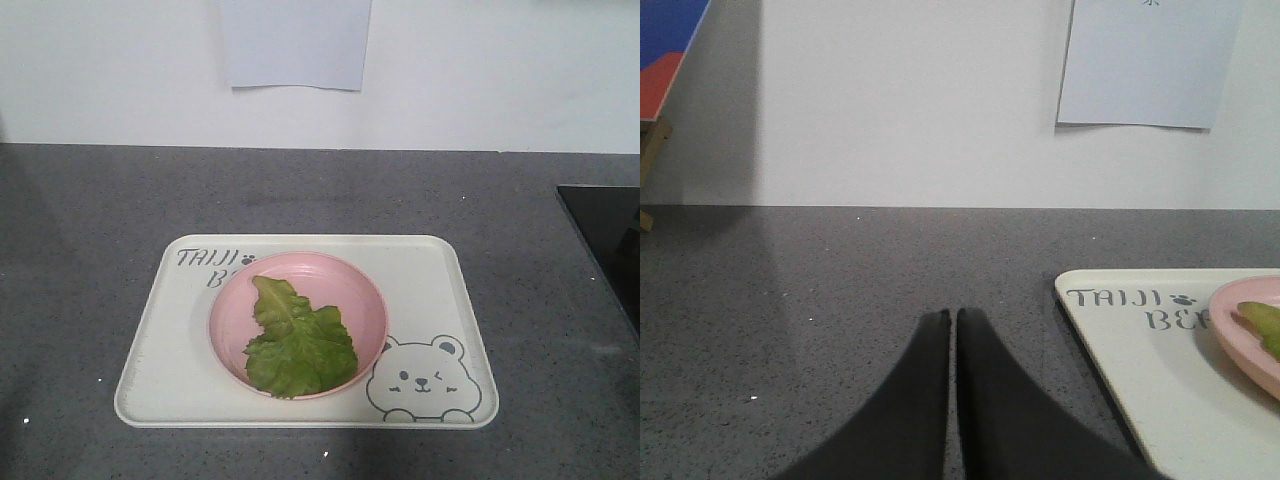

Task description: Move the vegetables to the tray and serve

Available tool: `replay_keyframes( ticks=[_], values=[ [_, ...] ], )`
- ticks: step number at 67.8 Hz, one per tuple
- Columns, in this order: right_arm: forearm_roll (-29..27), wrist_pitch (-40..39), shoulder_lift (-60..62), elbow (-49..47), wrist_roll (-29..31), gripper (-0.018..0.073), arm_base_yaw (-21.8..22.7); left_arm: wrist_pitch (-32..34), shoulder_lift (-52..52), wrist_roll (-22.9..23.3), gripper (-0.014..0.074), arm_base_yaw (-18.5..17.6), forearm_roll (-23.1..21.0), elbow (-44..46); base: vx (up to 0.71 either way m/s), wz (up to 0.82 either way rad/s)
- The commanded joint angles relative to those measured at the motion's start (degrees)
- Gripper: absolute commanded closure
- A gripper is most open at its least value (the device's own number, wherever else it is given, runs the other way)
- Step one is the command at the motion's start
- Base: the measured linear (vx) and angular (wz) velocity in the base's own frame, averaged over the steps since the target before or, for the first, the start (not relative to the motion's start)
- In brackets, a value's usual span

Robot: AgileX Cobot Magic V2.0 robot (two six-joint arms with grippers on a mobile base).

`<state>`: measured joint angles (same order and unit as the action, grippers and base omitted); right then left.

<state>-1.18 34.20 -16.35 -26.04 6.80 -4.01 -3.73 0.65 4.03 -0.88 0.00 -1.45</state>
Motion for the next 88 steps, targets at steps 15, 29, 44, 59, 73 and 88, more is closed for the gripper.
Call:
replay_keyframes(
  ticks=[15,29,44,59,73,88],
  values=[
    [0.8,-28.6,13.9,19.6,-2.5,0.0566,0.1,4.4,0.8,0.3,0.0602,-0.1,-0.4,-1.6,0.00,0.00],
    [1.2,-32.6,17.5,28.5,-4.2,0.0565,0.1,4.4,0.8,0.3,0.0602,-0.1,-0.4,-1.6,0.00,0.00],
    [1.2,-32.9,17.5,28.6,-4.2,0.0565,0.1,4.4,0.8,0.3,0.0602,-0.1,-0.4,-1.6,0.00,0.00],
    [1.2,-35.0,17.5,28.6,-4.2,0.0565,0.1,4.4,0.8,0.3,0.0602,-0.1,-0.4,-1.6,0.00,0.00],
    [1.5,-36.4,17.5,28.6,-7.2,0.0565,0.1,4.4,0.8,0.3,0.0602,-0.1,-0.4,-1.6,0.00,0.00],
    [1.6,-36.4,17.5,28.6,-7.2,0.0565,0.1,4.4,0.8,0.3,0.0602,-0.1,-0.4,-1.6,0.00,0.00]
  ],
)
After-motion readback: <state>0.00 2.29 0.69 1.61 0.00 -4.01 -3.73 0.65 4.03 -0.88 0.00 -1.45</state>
